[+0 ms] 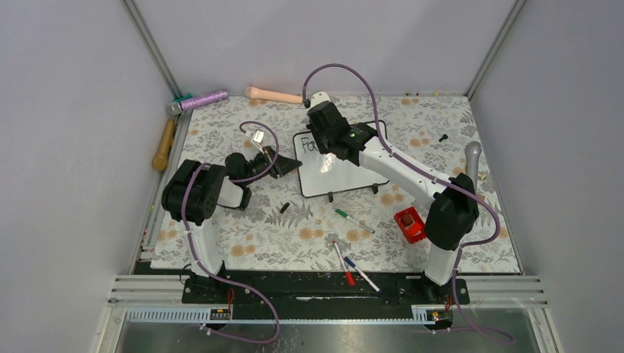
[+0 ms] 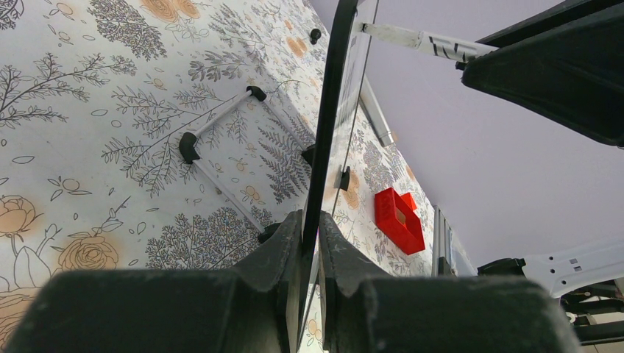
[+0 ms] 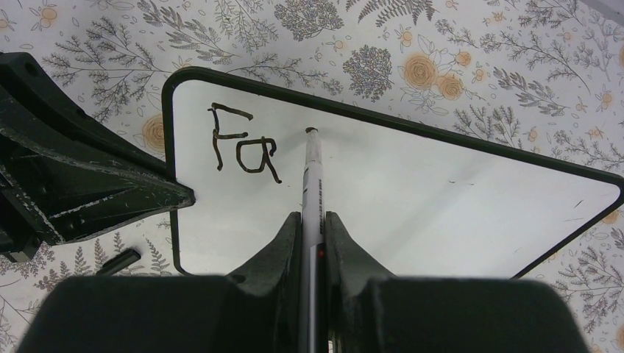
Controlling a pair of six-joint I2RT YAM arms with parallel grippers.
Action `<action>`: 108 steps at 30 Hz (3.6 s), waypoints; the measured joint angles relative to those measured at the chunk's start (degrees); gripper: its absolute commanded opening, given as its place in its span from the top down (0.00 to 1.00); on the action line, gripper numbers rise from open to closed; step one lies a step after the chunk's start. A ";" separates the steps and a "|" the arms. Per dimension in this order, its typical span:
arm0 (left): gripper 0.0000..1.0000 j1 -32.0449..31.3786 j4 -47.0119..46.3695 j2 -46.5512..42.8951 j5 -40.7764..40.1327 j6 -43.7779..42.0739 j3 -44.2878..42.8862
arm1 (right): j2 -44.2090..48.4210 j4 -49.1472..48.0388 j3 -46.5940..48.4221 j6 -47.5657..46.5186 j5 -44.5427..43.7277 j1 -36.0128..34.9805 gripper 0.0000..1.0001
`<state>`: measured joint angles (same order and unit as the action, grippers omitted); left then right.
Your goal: Write a sentence on the whiteboard
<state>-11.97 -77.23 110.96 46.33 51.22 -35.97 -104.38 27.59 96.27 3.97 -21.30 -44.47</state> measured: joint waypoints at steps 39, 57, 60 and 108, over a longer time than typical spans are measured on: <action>0.97 0.00 -0.04 -0.02 0.00 0.00 0.00 | 3.34 -2.21 -5.42 0.61 1.36 0.02 1.00; 0.98 0.00 -0.04 -0.02 0.00 0.00 0.00 | 2.86 -2.23 -5.86 1.11 1.46 0.02 1.00; 0.98 0.00 0.20 -0.02 -0.17 0.02 0.00 | 3.17 -2.21 -7.30 1.49 1.77 0.02 1.00; 0.98 0.00 -0.02 -0.02 0.02 0.00 0.00 | 4.11 -2.10 -6.08 1.88 1.99 1.42 1.00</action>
<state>-11.97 -77.25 110.93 46.35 51.22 -35.97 -100.27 25.50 90.19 5.85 -19.31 -43.05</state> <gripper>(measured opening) 0.109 0.157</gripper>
